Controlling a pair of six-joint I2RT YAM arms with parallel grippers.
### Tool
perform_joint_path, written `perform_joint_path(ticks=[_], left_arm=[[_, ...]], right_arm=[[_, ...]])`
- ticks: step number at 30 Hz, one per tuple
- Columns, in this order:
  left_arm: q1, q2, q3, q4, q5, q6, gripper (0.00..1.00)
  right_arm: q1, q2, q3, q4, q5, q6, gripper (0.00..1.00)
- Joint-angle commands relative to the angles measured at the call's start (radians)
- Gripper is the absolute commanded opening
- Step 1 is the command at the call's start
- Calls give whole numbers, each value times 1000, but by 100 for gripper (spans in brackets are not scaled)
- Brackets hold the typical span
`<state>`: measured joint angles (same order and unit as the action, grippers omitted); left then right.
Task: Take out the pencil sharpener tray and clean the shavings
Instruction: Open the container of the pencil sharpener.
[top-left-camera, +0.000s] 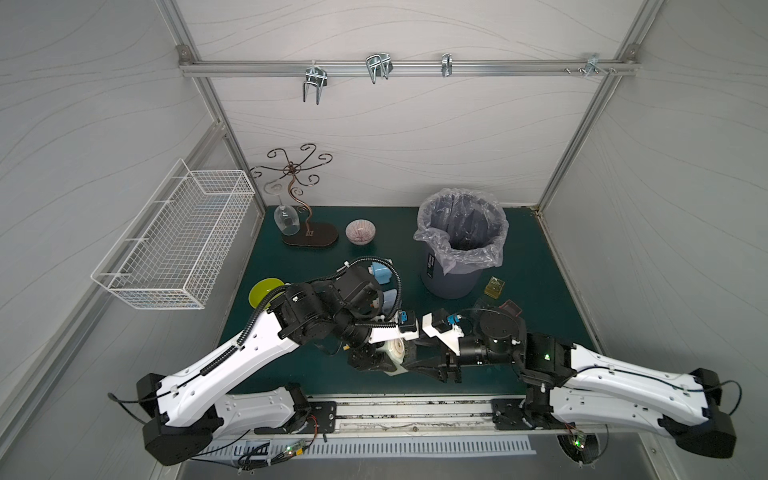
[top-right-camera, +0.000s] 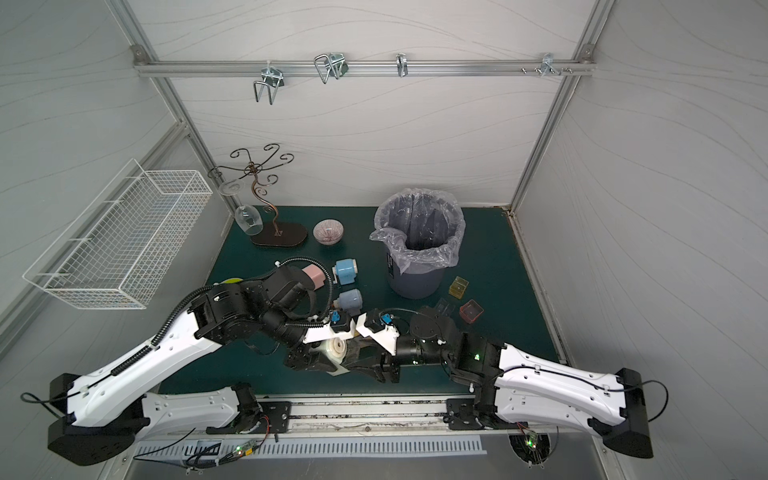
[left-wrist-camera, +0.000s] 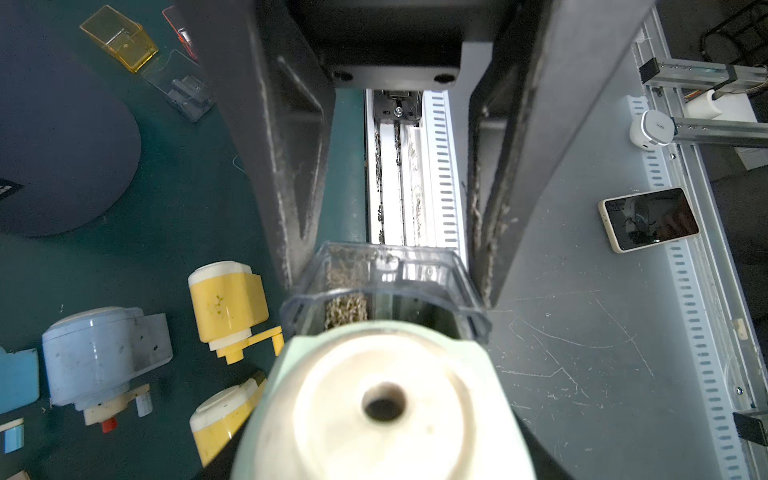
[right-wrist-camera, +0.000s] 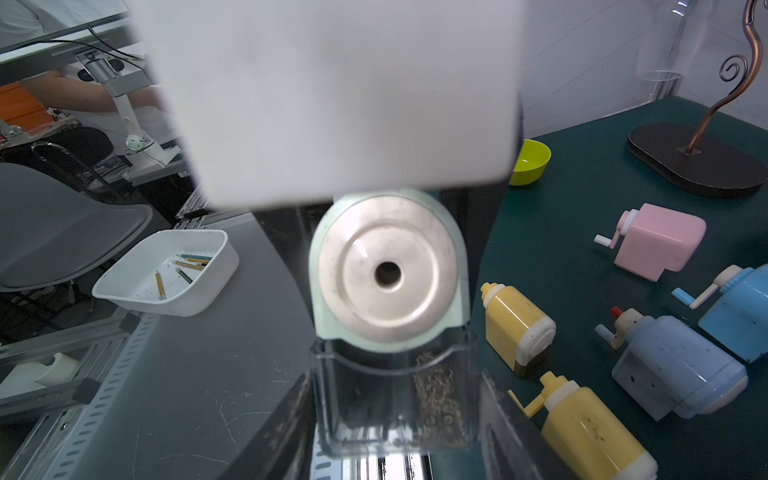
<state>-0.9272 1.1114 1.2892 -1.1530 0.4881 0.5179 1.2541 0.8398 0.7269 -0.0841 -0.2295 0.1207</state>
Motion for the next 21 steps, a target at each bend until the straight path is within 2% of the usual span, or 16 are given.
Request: perform_joint_path(ticks=[1,14,21], left_arm=[[-5,13,-9,-82,-53,-29,0],[-10,-21,-10,-86,-89,-27,0],[-9,-44,-9,-97,-115,-32,0]], right_arm=[[-36,-30,0,-28,29,23,0],[-65,-129,-24,-96,-20,12,0],[-65,-210,-54,-125,-3,0,0]])
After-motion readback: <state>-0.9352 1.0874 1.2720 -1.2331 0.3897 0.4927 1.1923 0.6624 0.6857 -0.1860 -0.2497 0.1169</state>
